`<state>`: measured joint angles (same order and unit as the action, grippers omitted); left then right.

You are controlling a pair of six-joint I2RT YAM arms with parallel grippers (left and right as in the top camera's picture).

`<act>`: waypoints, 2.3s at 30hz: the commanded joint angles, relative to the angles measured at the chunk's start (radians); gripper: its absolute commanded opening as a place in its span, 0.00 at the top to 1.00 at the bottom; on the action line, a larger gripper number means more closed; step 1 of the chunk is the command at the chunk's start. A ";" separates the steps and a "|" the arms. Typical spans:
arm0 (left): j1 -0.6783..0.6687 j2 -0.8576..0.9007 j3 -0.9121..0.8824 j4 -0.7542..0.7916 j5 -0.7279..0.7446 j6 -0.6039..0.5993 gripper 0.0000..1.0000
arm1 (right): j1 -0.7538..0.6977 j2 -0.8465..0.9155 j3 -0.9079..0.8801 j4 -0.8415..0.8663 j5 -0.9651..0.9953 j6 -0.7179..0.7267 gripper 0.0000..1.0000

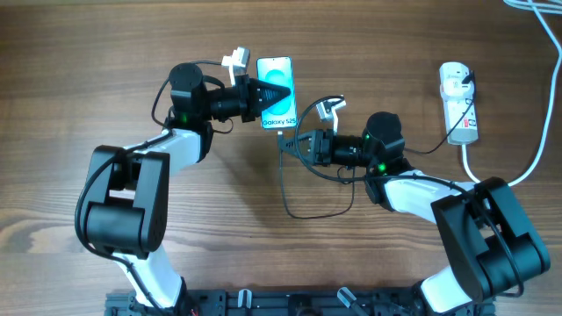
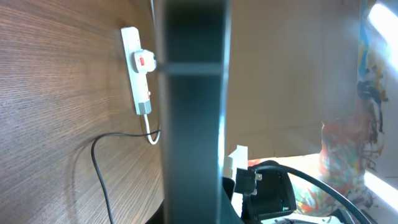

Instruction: Plug charger to phone and switch on socket

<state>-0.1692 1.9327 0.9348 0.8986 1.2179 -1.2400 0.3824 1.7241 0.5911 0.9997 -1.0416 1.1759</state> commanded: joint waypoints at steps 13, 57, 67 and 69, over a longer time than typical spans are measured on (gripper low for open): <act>0.003 -0.005 0.011 0.010 0.027 0.000 0.96 | -0.007 -0.013 0.002 0.002 0.033 -0.024 0.96; -0.006 -0.005 0.011 0.010 0.034 0.000 0.96 | -0.007 -0.013 0.002 0.008 0.044 -0.008 0.96; -0.006 -0.005 0.011 0.010 0.054 0.001 0.96 | -0.007 -0.013 0.002 0.013 0.074 0.006 0.96; -0.006 -0.005 0.011 0.010 0.053 0.001 0.96 | -0.007 -0.013 0.002 0.023 0.068 0.006 0.96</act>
<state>-0.1764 1.9327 0.9348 0.8989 1.2251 -1.2404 0.3824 1.7241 0.5911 1.0073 -1.0233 1.1778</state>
